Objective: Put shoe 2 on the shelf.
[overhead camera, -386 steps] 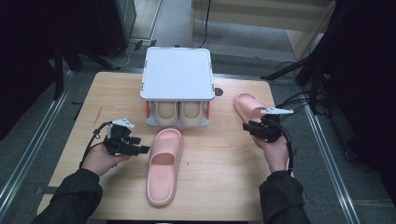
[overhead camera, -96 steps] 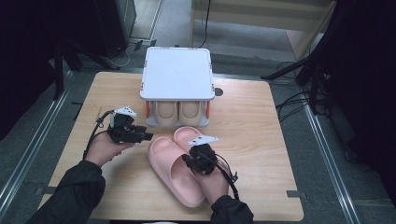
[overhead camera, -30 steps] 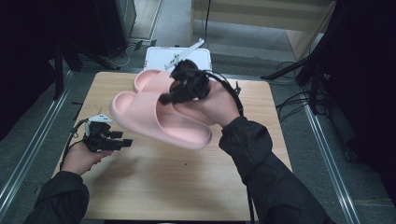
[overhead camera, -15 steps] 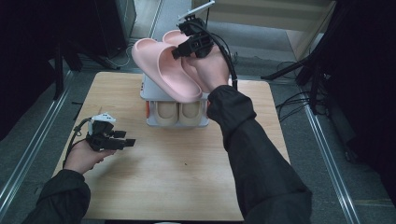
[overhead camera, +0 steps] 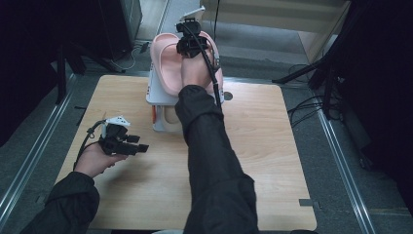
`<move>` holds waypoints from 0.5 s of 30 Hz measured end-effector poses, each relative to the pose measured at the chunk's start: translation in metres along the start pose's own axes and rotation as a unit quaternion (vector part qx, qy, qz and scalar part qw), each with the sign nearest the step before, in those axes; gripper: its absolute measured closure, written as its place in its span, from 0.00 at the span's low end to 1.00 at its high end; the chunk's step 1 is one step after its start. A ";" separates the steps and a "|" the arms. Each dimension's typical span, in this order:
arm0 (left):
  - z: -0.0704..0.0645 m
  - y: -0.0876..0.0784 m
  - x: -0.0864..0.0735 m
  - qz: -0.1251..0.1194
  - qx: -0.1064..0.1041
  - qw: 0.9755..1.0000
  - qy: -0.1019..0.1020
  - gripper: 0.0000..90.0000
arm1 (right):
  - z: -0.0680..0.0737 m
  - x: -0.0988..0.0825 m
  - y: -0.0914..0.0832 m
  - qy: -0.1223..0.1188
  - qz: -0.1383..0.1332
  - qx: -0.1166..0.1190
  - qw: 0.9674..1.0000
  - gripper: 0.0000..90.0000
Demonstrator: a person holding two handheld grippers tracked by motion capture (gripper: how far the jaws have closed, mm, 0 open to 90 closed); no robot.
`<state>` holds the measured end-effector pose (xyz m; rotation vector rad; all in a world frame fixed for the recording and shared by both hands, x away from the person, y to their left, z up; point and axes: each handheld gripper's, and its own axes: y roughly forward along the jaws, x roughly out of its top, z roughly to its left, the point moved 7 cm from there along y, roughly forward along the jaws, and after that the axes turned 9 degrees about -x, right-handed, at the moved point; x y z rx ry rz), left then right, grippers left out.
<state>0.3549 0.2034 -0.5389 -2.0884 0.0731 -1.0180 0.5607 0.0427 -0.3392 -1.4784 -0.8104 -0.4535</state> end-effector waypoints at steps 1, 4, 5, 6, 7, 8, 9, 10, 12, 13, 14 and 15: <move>0.000 0.001 0.001 0.000 -0.001 1.000 -0.002 0.43 | 0.002 -0.001 0.004 0.004 0.000 -0.009 1.000 0.83; -0.001 0.003 0.002 0.001 -0.006 1.000 -0.001 0.43 | 0.007 -0.003 0.011 0.023 0.001 -0.021 1.000 0.83; -0.001 0.004 0.003 0.002 -0.004 1.000 0.000 0.43 | 0.009 -0.004 0.013 0.028 -0.001 -0.024 0.999 0.83; -0.002 0.004 0.003 0.004 -0.007 1.000 0.001 0.43 | 0.010 -0.004 0.016 0.030 -0.001 -0.028 0.999 0.83; -0.002 0.005 0.004 0.005 -0.008 1.000 0.002 0.43 | 0.011 -0.005 0.018 0.029 0.001 -0.031 0.999 0.83; -0.003 0.005 0.004 0.005 -0.008 1.000 0.003 0.43 | 0.012 -0.006 0.020 0.031 0.001 -0.037 0.999 0.83; -0.003 0.005 0.004 0.006 -0.008 1.000 0.003 0.43 | 0.012 -0.008 0.022 0.031 0.002 -0.041 0.999 0.83; -0.002 0.005 0.005 0.006 -0.009 1.000 0.003 0.43 | 0.011 -0.009 0.023 0.035 0.003 -0.043 0.998 0.83; -0.002 0.005 0.005 0.005 -0.013 1.000 0.000 0.43 | 0.010 -0.012 0.026 0.046 0.003 -0.046 0.998 0.83; -0.002 0.006 0.005 0.004 -0.015 1.000 -0.003 0.44 | 0.010 -0.014 0.028 0.050 0.005 -0.047 0.998 0.83; -0.002 0.005 0.005 0.005 -0.015 1.000 -0.004 0.44 | 0.010 -0.015 0.029 0.051 0.004 -0.047 0.998 0.83; -0.001 0.005 0.004 0.005 -0.015 1.000 -0.004 0.44 | 0.009 -0.015 0.029 0.054 0.001 -0.047 0.997 0.83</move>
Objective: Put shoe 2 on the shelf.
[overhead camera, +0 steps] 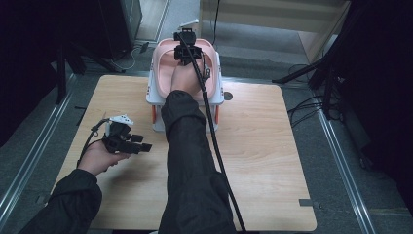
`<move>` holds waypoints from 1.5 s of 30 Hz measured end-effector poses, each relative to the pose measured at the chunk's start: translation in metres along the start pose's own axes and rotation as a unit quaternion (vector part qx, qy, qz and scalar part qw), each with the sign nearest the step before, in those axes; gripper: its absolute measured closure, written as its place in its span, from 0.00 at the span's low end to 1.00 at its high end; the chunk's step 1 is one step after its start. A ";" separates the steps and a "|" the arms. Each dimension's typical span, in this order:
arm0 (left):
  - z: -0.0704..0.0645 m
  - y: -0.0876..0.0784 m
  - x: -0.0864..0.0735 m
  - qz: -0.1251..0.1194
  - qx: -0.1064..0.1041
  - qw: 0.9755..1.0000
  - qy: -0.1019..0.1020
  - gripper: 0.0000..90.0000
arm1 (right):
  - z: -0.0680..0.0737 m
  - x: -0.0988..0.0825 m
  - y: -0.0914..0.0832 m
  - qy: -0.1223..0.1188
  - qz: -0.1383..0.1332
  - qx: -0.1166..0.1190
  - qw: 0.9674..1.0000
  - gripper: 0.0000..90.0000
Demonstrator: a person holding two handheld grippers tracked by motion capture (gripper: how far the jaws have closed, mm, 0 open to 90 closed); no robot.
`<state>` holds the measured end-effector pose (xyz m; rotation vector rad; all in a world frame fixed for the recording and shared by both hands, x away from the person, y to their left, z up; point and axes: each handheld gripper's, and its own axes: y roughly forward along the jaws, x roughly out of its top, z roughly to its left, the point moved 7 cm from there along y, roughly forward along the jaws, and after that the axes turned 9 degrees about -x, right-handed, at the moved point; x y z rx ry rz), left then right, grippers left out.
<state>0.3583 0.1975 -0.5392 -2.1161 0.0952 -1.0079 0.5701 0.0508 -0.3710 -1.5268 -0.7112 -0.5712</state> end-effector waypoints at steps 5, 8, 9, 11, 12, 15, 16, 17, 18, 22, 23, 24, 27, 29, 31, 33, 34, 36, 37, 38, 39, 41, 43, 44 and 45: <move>0.000 0.001 -0.001 0.000 0.000 1.000 -0.002 0.44 | -0.003 -0.001 0.005 -0.012 0.003 -0.006 1.000 0.83; 0.000 0.001 -0.001 0.000 0.000 1.000 -0.003 0.44 | -0.006 -0.003 0.007 -0.008 -0.001 -0.011 1.000 0.82; 0.000 0.001 -0.001 0.000 0.000 1.000 -0.004 0.44 | -0.007 -0.004 0.008 -0.004 -0.003 -0.008 1.000 0.82; 0.001 0.001 -0.001 0.001 0.001 1.000 -0.004 0.44 | -0.007 -0.004 0.008 -0.007 -0.003 -0.005 1.000 0.79; 0.001 0.001 -0.001 0.001 0.001 1.000 -0.004 0.44 | -0.007 -0.004 0.008 -0.006 -0.003 -0.003 1.000 0.79; 0.000 0.002 -0.001 0.003 0.002 1.000 -0.002 0.44 | -0.006 -0.006 0.007 -0.010 -0.005 -0.001 1.000 0.75; 0.000 0.003 -0.001 0.004 0.001 1.000 -0.001 0.44 | -0.006 -0.006 0.007 -0.013 -0.007 -0.001 1.000 0.73; 0.000 0.003 -0.001 0.004 0.002 1.000 -0.001 0.44 | -0.005 -0.007 0.008 -0.014 -0.007 0.003 1.000 0.69; 0.000 0.003 -0.001 0.005 0.002 1.000 0.000 0.44 | -0.005 -0.007 0.008 -0.012 -0.006 0.004 1.000 0.67; 0.001 0.004 -0.002 0.007 0.003 1.000 -0.001 0.43 | -0.006 -0.012 0.008 -0.014 -0.010 0.024 1.000 0.58; 0.001 0.004 -0.002 0.008 0.004 1.000 0.000 0.43 | -0.007 -0.013 0.008 -0.015 -0.012 0.028 0.999 0.57; 0.002 0.004 -0.002 0.009 0.004 1.000 -0.002 0.43 | -0.008 -0.015 0.008 -0.015 -0.012 0.034 0.999 0.55; 0.002 0.005 -0.002 0.010 0.006 1.000 -0.002 0.43 | -0.009 -0.021 0.006 -0.018 -0.009 0.055 0.998 0.52; 0.002 0.005 -0.002 0.013 0.006 1.000 -0.001 0.43 | -0.011 -0.023 0.004 -0.023 -0.011 0.057 0.998 0.51; 0.002 0.005 -0.003 0.014 0.007 1.000 -0.001 0.43 | -0.012 -0.026 0.001 -0.029 -0.012 0.065 0.997 0.50; 0.002 0.005 -0.003 0.015 0.010 1.000 -0.001 0.43 | -0.013 -0.028 -0.002 -0.031 -0.014 0.073 0.997 0.50; 0.002 0.005 -0.003 0.016 0.009 1.000 -0.002 0.43 | -0.014 -0.029 -0.004 -0.034 -0.018 0.078 0.996 0.50; 0.003 0.005 -0.003 0.012 0.010 1.000 -0.003 0.43 | -0.016 -0.032 -0.009 -0.043 -0.023 0.086 0.995 0.50; 0.003 0.005 -0.002 0.011 0.012 1.000 -0.004 0.43 | -0.017 -0.034 -0.011 -0.046 -0.024 0.091 0.994 0.50; 0.003 0.006 -0.002 0.012 0.012 1.000 -0.003 0.43 | -0.019 -0.036 -0.013 -0.049 -0.025 0.096 0.994 0.50; 0.003 0.006 -0.002 0.013 0.011 1.000 -0.004 0.43 | -0.021 -0.037 -0.015 -0.051 -0.026 0.099 0.993 0.50; 0.004 0.007 -0.003 0.016 0.013 1.000 -0.004 0.43 | -0.023 -0.041 -0.019 -0.062 -0.029 0.112 0.991 0.50; 0.004 0.007 -0.003 0.015 0.014 1.000 -0.003 0.43 | -0.026 -0.044 -0.023 -0.082 -0.030 0.122 0.989 0.52; 0.005 0.006 -0.003 0.014 0.015 1.000 -0.004 0.43 | -0.027 -0.046 -0.025 -0.093 -0.031 0.122 0.988 0.54; 0.005 0.006 -0.002 0.012 0.016 1.000 -0.004 0.43 | -0.028 -0.048 -0.026 -0.099 -0.032 0.123 0.987 0.54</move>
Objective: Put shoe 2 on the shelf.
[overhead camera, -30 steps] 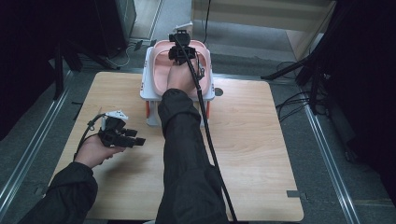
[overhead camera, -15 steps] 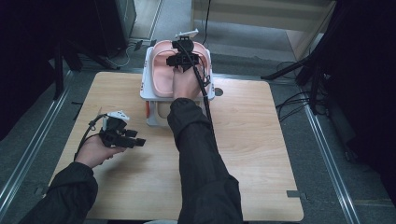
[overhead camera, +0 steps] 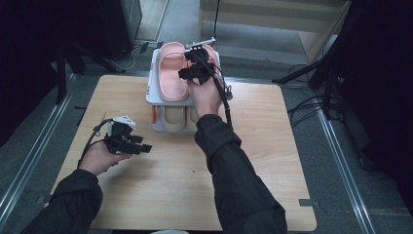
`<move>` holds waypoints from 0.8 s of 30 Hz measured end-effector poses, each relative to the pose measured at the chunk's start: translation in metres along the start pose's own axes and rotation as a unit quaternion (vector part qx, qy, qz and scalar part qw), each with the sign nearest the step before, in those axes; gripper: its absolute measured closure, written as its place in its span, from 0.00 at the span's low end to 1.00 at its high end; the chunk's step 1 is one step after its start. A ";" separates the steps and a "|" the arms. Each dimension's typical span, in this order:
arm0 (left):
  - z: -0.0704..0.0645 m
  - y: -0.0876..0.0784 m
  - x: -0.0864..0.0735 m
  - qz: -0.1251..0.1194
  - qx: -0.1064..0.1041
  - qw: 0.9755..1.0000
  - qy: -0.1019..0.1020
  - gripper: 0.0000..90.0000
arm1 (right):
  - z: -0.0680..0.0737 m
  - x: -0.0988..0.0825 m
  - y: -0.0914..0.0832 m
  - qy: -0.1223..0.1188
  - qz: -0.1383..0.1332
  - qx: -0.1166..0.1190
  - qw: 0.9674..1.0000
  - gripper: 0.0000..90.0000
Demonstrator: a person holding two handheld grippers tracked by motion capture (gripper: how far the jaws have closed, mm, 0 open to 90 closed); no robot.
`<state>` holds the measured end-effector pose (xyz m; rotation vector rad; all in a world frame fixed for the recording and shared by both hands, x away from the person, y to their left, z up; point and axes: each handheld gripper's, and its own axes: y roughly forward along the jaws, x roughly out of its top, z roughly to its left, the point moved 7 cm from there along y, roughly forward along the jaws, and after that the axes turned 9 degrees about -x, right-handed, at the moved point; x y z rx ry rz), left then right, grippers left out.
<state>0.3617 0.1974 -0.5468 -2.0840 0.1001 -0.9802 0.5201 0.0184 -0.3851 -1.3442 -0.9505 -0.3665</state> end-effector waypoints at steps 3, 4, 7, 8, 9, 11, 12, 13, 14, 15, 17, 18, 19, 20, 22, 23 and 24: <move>0.002 -0.001 0.000 0.000 0.002 1.000 -0.004 0.42 | -0.001 -0.004 -0.007 -0.010 -0.006 0.020 1.000 0.57; 0.003 -0.001 -0.001 0.001 0.003 1.000 -0.004 0.42 | -0.001 -0.006 -0.009 -0.010 -0.006 0.033 0.999 0.58; 0.004 -0.002 -0.001 0.000 0.006 1.000 -0.008 0.42 | -0.002 -0.011 -0.015 -0.018 -0.011 0.058 0.998 0.59; 0.004 -0.002 -0.001 -0.001 0.006 1.000 -0.008 0.42 | -0.002 -0.013 -0.017 -0.020 -0.013 0.065 0.998 0.59; 0.004 -0.002 -0.001 -0.001 0.005 1.000 -0.008 0.42 | -0.001 -0.015 -0.021 -0.023 -0.018 0.084 0.996 0.59; 0.004 -0.003 -0.001 -0.002 0.005 1.000 -0.009 0.42 | 0.001 -0.017 -0.027 -0.032 -0.023 0.104 0.994 0.61; 0.004 -0.003 -0.001 -0.002 0.005 1.000 -0.009 0.42 | 0.002 -0.020 -0.032 -0.044 -0.029 0.111 0.992 0.61; 0.005 -0.003 -0.002 -0.002 0.006 1.000 -0.008 0.42 | 0.003 -0.022 -0.037 -0.051 -0.032 0.119 0.991 0.61; 0.005 -0.003 -0.002 -0.002 0.005 1.000 -0.009 0.42 | 0.004 -0.025 -0.043 -0.059 -0.036 0.130 0.989 0.61; 0.005 -0.003 -0.002 -0.001 0.005 1.000 -0.009 0.42 | 0.005 -0.027 -0.046 -0.064 -0.037 0.136 0.988 0.61; 0.006 -0.003 -0.003 -0.001 0.007 1.000 -0.011 0.42 | 0.006 -0.034 -0.053 -0.081 -0.039 0.150 0.985 0.61; 0.006 -0.003 -0.003 -0.001 0.007 1.000 -0.013 0.42 | 0.007 -0.038 -0.057 -0.090 -0.044 0.155 0.983 0.61; 0.006 -0.004 -0.003 0.000 0.008 1.000 -0.013 0.42 | 0.007 -0.040 -0.059 -0.096 -0.048 0.160 0.981 0.61; 0.006 -0.004 -0.003 -0.001 0.008 1.000 -0.012 0.42 | 0.007 -0.043 -0.063 -0.097 -0.050 0.164 0.980 0.61; 0.006 -0.004 -0.003 0.000 0.008 1.000 -0.013 0.42 | 0.008 -0.050 -0.068 -0.104 -0.054 0.178 0.977 0.61; 0.006 -0.004 -0.003 0.000 0.008 1.000 -0.013 0.42 | 0.009 -0.054 -0.071 -0.107 -0.052 0.184 0.976 0.61; 0.006 -0.003 -0.003 0.000 0.007 1.000 -0.014 0.42 | 0.010 -0.058 -0.072 -0.113 -0.051 0.186 0.975 0.61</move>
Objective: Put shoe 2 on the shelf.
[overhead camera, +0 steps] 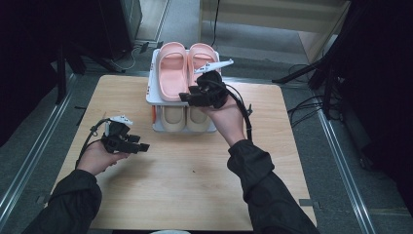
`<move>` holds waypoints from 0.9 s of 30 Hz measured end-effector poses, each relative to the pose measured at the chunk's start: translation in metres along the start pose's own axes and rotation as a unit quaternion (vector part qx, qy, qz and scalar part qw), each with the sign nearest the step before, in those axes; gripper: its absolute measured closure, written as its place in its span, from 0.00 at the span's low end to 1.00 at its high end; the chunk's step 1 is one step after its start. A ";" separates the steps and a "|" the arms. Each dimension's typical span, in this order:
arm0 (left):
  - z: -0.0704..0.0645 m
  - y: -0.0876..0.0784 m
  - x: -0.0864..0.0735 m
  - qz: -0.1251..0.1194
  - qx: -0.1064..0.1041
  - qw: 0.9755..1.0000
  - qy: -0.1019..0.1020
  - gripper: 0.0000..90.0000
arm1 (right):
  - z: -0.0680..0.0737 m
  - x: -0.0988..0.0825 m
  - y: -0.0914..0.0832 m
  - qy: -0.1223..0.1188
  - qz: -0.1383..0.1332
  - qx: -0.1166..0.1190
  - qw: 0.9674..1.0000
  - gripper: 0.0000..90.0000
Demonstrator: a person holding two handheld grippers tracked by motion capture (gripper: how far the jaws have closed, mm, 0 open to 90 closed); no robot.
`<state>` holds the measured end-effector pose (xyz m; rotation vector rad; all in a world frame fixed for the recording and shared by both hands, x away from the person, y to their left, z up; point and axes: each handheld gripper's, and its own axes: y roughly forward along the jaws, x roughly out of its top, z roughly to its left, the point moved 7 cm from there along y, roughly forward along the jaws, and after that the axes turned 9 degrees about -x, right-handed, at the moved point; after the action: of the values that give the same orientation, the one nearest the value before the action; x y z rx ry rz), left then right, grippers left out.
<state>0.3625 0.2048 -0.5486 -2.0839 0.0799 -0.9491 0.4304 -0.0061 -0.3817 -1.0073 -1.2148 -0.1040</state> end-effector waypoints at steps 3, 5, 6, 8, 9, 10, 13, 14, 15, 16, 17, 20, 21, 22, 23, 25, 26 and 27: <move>0.000 0.000 0.000 -0.001 0.001 1.000 0.000 0.42 | 0.007 -0.010 -0.005 -0.011 0.000 0.018 1.000 0.61; 0.000 0.000 -0.001 0.000 0.002 1.000 0.000 0.42 | 0.011 -0.018 -0.009 -0.015 -0.004 0.031 0.999 0.60; 0.001 0.000 -0.001 0.001 0.002 1.000 0.002 0.42 | 0.013 -0.022 -0.011 -0.022 -0.008 0.037 0.999 0.60; 0.001 0.000 -0.002 -0.001 0.003 1.000 0.003 0.42 | 0.015 -0.031 -0.014 -0.032 -0.011 0.041 0.999 0.60; 0.001 0.000 -0.002 -0.001 0.003 1.000 0.004 0.42 | 0.015 -0.034 -0.015 -0.044 -0.016 0.036 0.998 0.60; 0.000 0.000 -0.002 -0.003 0.003 1.000 0.004 0.42 | 0.016 -0.038 -0.017 -0.057 -0.022 0.034 0.998 0.60; -0.002 0.001 -0.002 -0.003 -0.001 1.000 0.004 0.42 | 0.017 -0.050 -0.022 -0.062 -0.028 0.041 0.997 0.60; -0.002 0.002 -0.002 -0.001 -0.001 1.000 0.008 0.41 | 0.018 -0.054 -0.023 -0.061 -0.028 0.045 0.997 0.60; -0.004 0.002 -0.002 -0.002 -0.001 1.000 0.009 0.41 | 0.018 -0.058 -0.025 -0.059 -0.028 0.048 0.997 0.60; -0.005 0.003 -0.002 -0.002 -0.003 1.000 0.009 0.41 | 0.018 -0.062 -0.026 -0.058 -0.027 0.050 0.997 0.59; -0.006 0.003 -0.002 -0.005 -0.004 1.000 0.008 0.41 | 0.019 -0.067 -0.027 -0.056 -0.024 0.054 0.997 0.59; -0.008 0.004 -0.001 -0.006 -0.007 1.000 0.011 0.41 | 0.021 -0.081 -0.027 -0.053 -0.015 0.065 0.996 0.57; -0.009 0.004 -0.002 -0.007 -0.009 1.000 0.011 0.41 | 0.022 -0.085 -0.027 -0.054 -0.015 0.065 0.996 0.57; -0.009 0.004 -0.002 -0.007 -0.010 1.000 0.012 0.41 | 0.022 -0.089 -0.026 -0.055 -0.015 0.068 0.996 0.57; -0.010 0.005 -0.002 -0.008 -0.011 1.000 0.012 0.41 | 0.023 -0.093 -0.026 -0.052 -0.014 0.071 0.996 0.57; -0.012 0.006 -0.003 -0.004 -0.011 1.000 0.014 0.41 | 0.024 -0.101 -0.025 -0.047 -0.010 0.075 0.996 0.56; -0.013 0.006 -0.003 -0.004 -0.011 1.000 0.017 0.40 | 0.025 -0.105 -0.024 -0.045 -0.009 0.078 0.996 0.56; -0.014 0.006 -0.003 -0.004 -0.011 1.000 0.021 0.40 | 0.026 -0.109 -0.023 -0.041 -0.005 0.080 0.996 0.56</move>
<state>0.3531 0.1931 -0.5494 -2.0860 0.1044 -0.9999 0.3551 -0.0490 -0.4566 -0.8728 -1.2819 0.0275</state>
